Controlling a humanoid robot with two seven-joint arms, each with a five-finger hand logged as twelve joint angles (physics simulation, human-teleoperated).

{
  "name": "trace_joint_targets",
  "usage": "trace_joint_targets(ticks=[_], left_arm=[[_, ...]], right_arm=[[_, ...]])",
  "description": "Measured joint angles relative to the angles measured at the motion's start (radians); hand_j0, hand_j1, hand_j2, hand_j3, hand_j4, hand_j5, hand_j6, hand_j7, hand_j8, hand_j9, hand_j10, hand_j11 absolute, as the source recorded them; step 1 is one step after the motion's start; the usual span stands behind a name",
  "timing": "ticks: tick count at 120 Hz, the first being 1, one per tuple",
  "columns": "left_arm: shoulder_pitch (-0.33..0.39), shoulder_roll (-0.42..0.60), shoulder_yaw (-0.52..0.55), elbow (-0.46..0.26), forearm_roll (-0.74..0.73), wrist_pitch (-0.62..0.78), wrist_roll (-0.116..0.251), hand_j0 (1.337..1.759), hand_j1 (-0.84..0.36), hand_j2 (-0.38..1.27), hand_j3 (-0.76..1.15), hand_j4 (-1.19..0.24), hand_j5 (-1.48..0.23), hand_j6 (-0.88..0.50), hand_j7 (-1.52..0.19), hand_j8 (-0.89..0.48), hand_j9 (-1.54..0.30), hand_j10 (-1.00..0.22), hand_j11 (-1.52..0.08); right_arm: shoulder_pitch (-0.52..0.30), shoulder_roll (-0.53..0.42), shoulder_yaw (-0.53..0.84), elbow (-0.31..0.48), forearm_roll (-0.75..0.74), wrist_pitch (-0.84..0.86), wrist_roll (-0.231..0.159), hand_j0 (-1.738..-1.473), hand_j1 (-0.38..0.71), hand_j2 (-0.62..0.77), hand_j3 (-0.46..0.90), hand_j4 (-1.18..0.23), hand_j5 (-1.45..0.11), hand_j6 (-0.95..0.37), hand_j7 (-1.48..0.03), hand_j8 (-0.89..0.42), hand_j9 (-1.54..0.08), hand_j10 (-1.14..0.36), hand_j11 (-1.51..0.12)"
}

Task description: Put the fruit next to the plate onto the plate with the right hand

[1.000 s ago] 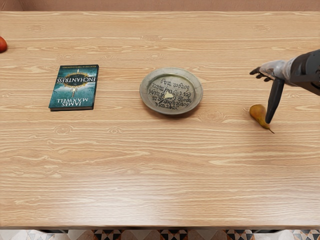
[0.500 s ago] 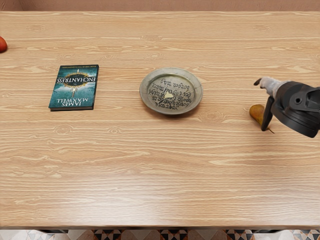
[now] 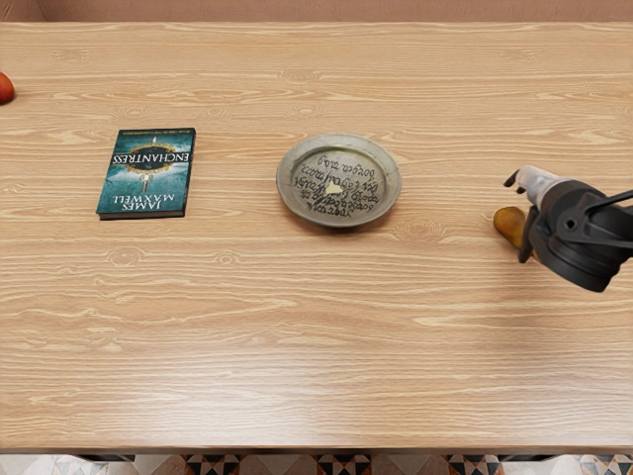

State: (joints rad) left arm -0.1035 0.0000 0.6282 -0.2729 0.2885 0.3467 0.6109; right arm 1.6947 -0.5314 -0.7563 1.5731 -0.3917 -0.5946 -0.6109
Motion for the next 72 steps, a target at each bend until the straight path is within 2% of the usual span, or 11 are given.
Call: trace_joint_targets(ticks=[26,72], left_arm=[[-0.001,0.000,0.001,0.000,0.000,0.000,0.000,1.658,0.35,0.00,0.00,0.00,0.00,0.00,0.00,0.00,0.00,0.00,0.00],[-0.002,0.000,0.001,0.000,0.000,0.000,0.000,1.658,0.35,0.00,0.00,0.00,0.00,0.00,0.00,0.00,0.00,0.00,0.00]], right_arm=[[-0.004,-0.001,-0.003,-0.015,-0.002,0.017,0.000,-1.658,-0.08,-0.04,0.00,-0.23,-0.29,-0.23,-0.29,-0.23,-0.29,-0.23,-0.29],[-0.085,0.019,0.059,-0.129,0.011,0.115,0.000,-1.658,-0.07,-0.05,0.00,-0.23,-0.30,-0.23,-0.30,-0.23,-0.30,-0.23,-0.30]])
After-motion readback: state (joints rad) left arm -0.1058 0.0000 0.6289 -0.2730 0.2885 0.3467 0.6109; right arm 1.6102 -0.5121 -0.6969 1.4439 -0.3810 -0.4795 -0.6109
